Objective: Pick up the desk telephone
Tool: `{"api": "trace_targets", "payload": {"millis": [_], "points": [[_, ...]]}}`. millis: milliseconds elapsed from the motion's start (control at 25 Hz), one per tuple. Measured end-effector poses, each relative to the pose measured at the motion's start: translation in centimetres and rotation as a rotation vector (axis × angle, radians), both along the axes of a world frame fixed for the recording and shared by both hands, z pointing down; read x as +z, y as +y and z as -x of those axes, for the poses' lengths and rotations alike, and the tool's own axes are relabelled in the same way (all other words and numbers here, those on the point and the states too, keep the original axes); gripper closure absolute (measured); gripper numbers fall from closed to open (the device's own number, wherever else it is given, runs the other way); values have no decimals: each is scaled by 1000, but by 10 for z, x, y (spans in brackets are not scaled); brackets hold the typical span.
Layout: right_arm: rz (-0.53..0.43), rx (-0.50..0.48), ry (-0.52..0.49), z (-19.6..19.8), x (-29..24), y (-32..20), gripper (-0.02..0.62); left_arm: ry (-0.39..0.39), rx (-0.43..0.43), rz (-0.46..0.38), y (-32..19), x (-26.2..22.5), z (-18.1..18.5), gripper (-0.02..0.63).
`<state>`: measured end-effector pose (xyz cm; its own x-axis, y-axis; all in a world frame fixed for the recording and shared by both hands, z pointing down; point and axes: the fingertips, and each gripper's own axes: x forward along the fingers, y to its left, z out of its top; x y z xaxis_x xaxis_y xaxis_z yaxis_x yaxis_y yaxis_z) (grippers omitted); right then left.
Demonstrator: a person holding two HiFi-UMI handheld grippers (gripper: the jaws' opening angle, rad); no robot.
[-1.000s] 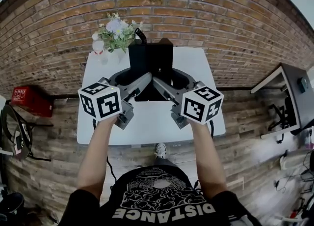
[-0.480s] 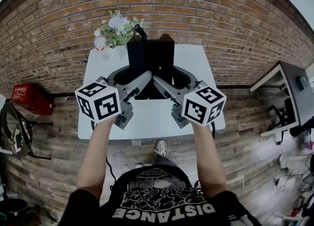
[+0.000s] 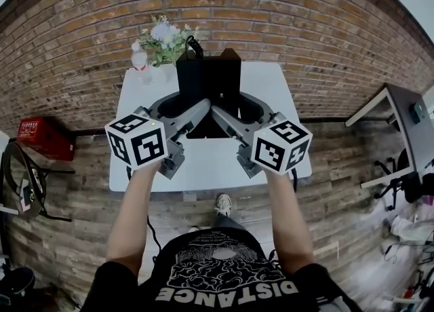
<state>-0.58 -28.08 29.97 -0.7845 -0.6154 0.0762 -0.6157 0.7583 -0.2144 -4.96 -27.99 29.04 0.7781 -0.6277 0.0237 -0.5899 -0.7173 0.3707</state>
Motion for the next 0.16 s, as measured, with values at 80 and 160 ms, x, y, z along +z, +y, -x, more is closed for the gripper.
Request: {"api": "trace_targets", "payload": {"millis": [80,160], "points": [[1,1,-2,0,0,0,344,-2,1,1,0,0,0,410],[2,2,-3,0,0,0,344,-5,3,2,0,0,0,410]]}}
